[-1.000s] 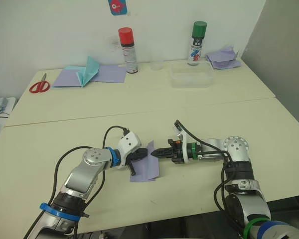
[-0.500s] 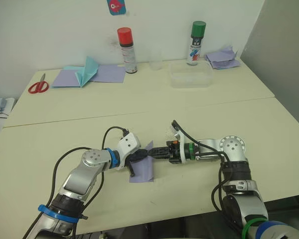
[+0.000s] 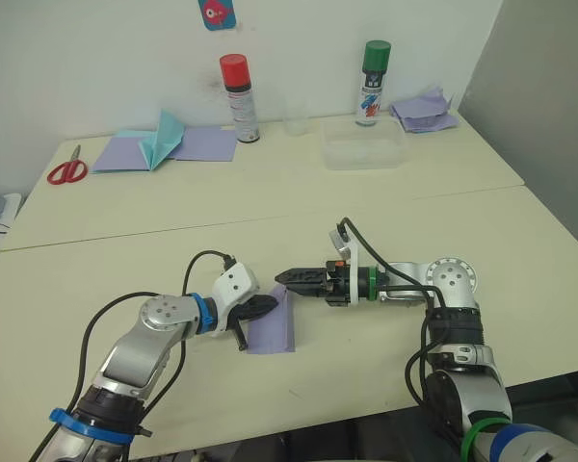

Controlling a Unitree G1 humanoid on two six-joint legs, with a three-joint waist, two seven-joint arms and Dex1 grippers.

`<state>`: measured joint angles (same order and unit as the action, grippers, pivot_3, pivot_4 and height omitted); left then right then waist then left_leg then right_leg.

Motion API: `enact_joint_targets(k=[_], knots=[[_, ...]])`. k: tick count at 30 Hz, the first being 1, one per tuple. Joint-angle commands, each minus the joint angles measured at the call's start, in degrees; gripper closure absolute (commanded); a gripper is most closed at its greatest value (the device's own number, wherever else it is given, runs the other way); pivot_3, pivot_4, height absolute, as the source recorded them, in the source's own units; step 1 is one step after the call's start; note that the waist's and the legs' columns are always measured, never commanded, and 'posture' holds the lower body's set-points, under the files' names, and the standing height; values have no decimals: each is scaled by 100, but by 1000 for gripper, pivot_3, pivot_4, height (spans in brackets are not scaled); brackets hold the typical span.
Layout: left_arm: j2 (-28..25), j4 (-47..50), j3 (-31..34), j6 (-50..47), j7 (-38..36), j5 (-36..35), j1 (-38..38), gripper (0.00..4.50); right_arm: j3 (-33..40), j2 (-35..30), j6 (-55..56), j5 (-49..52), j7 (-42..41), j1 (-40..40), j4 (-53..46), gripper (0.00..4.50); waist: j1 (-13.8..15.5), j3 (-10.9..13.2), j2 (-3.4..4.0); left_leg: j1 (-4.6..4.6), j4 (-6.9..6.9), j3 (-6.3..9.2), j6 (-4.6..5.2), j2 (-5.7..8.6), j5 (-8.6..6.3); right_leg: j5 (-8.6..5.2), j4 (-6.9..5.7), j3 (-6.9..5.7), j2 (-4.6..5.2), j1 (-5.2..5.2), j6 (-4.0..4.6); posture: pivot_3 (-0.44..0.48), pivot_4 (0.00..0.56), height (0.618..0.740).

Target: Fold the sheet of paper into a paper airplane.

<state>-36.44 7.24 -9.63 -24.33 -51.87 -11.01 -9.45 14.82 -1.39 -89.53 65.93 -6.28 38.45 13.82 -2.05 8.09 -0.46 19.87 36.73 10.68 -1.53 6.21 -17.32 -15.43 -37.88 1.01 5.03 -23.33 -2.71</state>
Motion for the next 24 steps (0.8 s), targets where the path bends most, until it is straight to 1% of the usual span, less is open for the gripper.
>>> enact_joint_targets(k=[1, 3, 8, 9, 14, 24], knots=[[-178, -298, -159, -347, 25, 190, 306, 4500, 172, 70, 125, -107, -22, 38, 37, 1811, 1, 0, 0, 0, 0, 0, 0, 1, 0, 0, 0, 0, 0, 0, 0, 0, 150, 740], [-178, -303, -167, -349, 42, 188, 307, 4500, 185, 93, 175, -202, -47, 12, 78, 2359, 1, 0, 1, 0, 0, 0, 0, 1, 0, 0, 0, 1, 0, 0, 0, 0, 150, 740], [-123, -353, -221, -324, 89, 215, 302, 4500, 300, 239, 269, -377, -43, -20, 191, 4206, 1, -3, 5, 0, 0, -1, 0, 1, 0, 0, -1, 0, 0, 0, 0, 0, 150, 740], [-120, -353, -228, -323, 93, 214, 303, 4500, 315, 272, 285, -414, -44, -15, 203, 4461, 1, -2, 7, 0, 0, 0, 0, 1, 0, 0, -1, 1, 0, 0, 0, 0, 150, 740], [-108, -352, -253, -324, 109, 205, 298, 4500, 444, 434, 331, -465, 25, -20, 251, 4461, 2, -4, 10, 0, 0, 0, 0, 1, 0, 0, -2, 1, 0, 0, 0, 0, 150, 740], [-106, -386, -289, -306, 100, 222, 238, 4500, 277, 445, 322, -775, -107, -131, 63, 4461, 3, -5, 13, -1, 1, 0, 0, 2, 0, 0, -3, 1, 0, 1, 0, 0, 150, 740]])
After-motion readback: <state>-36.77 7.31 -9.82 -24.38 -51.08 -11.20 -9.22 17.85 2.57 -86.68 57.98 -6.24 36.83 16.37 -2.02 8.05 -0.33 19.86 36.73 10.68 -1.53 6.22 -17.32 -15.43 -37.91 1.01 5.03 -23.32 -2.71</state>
